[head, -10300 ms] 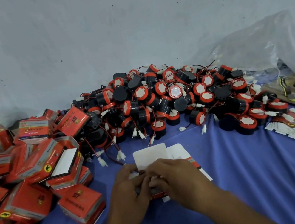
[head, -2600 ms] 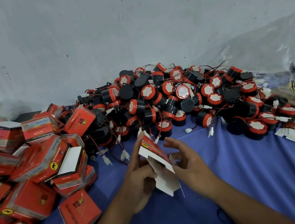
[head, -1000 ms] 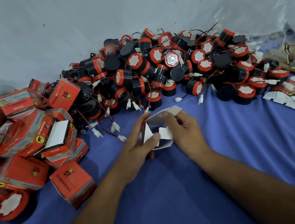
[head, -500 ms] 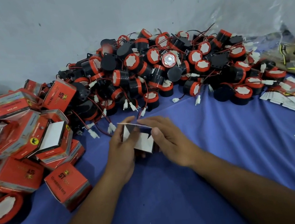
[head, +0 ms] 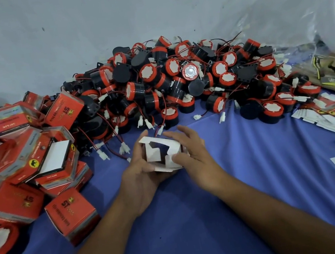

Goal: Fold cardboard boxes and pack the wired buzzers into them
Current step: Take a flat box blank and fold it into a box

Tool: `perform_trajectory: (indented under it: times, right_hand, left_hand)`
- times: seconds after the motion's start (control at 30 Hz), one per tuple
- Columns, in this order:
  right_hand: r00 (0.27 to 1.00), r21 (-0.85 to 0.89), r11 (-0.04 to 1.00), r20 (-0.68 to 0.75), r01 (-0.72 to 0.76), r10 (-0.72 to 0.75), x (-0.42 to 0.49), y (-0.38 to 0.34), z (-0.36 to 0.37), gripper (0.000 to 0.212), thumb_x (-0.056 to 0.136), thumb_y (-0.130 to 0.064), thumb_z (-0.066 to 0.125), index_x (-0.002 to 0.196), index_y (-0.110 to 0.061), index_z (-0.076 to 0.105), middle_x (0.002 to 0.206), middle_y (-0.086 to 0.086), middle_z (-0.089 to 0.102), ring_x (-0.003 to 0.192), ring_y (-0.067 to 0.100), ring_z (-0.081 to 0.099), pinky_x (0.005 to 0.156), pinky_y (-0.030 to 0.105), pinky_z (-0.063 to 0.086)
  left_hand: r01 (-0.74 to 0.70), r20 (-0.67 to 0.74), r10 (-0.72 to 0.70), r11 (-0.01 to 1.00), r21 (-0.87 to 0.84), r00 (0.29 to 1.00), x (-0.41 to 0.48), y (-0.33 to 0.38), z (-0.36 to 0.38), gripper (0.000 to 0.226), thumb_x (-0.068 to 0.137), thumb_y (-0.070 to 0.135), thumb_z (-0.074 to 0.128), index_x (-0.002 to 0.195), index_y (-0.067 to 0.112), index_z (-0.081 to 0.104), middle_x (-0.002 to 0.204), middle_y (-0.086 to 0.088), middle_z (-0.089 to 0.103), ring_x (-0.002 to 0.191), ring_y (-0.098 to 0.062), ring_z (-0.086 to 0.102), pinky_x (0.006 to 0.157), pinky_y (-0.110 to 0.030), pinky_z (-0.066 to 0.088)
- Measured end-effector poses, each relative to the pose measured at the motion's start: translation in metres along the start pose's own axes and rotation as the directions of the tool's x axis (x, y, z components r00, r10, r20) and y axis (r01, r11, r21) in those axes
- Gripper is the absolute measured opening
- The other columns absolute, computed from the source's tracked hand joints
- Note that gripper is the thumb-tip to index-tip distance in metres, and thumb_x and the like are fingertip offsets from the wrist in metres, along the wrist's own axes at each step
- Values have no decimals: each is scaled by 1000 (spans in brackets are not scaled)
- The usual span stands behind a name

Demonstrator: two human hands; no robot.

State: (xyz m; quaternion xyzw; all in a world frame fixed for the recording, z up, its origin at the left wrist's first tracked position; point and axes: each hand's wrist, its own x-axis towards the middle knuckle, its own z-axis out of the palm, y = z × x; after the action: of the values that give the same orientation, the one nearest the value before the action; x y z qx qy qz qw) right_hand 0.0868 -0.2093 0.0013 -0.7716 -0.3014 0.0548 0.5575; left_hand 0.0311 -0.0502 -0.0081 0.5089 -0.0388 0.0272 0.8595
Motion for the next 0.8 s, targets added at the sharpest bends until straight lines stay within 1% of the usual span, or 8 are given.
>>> perform_trajectory:
  times: [0.07,0.17,0.23,0.27,0.37,0.53,0.7,0.8]
  right_hand:
    - [999,53,998,-12,-35,35,1,0,-2,49,82,-31,49,118,-64,49,154,-14,21,143,2,23,113,30,32]
    - [999,71,997,-42,-15,18,2,3,-5,44,89,-25,49,115,-59,54,152,-16,27,136,-10,30,96,5,34]
    - [999,59,998,-53,-2,6,4,6,-8,43,95,-19,48,116,-55,57,153,-13,32,131,-14,34,92,-1,31]
    - [999,64,998,-47,5,-2,4,7,-9,40,97,-18,47,118,-50,59,152,-12,34,131,-14,35,93,-1,31]
    - [999,59,997,-14,52,-51,4,11,-8,34,101,-15,49,127,-30,63,150,-11,38,137,-4,36,104,12,36]
    - [999,188,982,44,7,-16,5,11,-11,48,90,-20,45,136,-29,54,146,-9,44,138,7,39,117,38,32]
    - [998,202,979,60,-8,-4,2,11,-12,50,91,-55,46,137,-37,48,134,-11,54,123,14,53,108,40,43]
    - [999,103,994,-34,33,-29,4,10,-6,39,97,-48,49,131,-29,53,122,-10,61,111,14,60,97,42,51]
  left_hand:
    - [21,29,-21,1000,-15,999,-1,2,2,84,64,0,46,143,28,40,141,-15,51,122,-38,55,98,-57,50]
    - [7,28,-6,999,-31,1000,0,3,5,60,76,5,52,133,26,48,140,-20,47,118,-41,54,96,-59,50]
    - [19,31,-17,998,-67,999,1,3,6,39,89,32,62,125,26,52,138,-21,52,119,-43,57,92,-59,51]
    - [29,14,-28,997,-74,999,1,3,6,42,88,48,64,122,24,54,135,-19,56,119,-43,59,90,-58,52]
    - [51,-28,-52,998,-35,998,2,5,7,43,87,62,54,106,24,63,118,-13,67,107,-34,66,79,-49,56]
    - [79,-88,-84,995,-53,993,6,1,3,29,88,31,61,115,23,56,123,-16,64,106,-34,66,78,-46,57]
    - [51,-127,-44,997,57,991,6,-1,6,29,90,28,62,119,27,58,118,-13,68,103,-32,69,71,-39,59]
    - [23,-140,-1,988,156,990,4,-2,10,31,89,40,65,118,32,58,113,-12,68,95,-29,70,62,-36,58]
